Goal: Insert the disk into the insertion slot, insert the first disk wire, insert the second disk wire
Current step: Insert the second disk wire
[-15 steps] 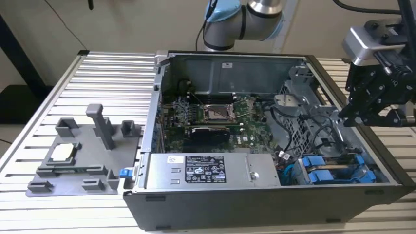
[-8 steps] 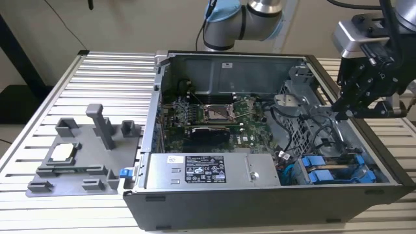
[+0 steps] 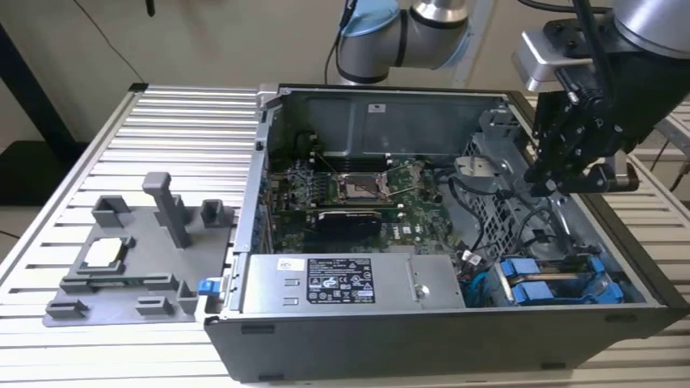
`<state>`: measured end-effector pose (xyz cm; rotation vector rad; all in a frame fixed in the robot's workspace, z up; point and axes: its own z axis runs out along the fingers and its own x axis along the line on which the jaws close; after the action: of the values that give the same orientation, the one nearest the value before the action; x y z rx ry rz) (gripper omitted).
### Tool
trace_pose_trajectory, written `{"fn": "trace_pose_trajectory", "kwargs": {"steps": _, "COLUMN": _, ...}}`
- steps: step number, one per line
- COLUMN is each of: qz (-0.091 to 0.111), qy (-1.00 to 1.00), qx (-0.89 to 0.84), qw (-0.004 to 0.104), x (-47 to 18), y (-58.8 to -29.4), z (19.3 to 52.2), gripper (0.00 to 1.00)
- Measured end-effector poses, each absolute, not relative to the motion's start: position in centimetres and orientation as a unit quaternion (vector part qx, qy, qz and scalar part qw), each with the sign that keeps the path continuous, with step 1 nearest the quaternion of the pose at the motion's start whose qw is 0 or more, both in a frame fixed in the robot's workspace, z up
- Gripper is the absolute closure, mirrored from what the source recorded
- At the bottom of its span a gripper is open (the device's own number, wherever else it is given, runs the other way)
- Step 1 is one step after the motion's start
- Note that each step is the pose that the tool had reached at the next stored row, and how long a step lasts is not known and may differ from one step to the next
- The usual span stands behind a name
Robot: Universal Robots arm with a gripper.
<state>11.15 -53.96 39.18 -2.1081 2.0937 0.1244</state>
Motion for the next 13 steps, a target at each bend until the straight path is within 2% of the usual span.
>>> {"fn": "trace_pose_trajectory", "kwargs": {"steps": 13, "qz": 0.047, "qy": 0.678, "qx": -0.729, "qw": 0.085, "x": 8.8, "y": -54.8, "z": 39.0, "gripper": 0.74}}
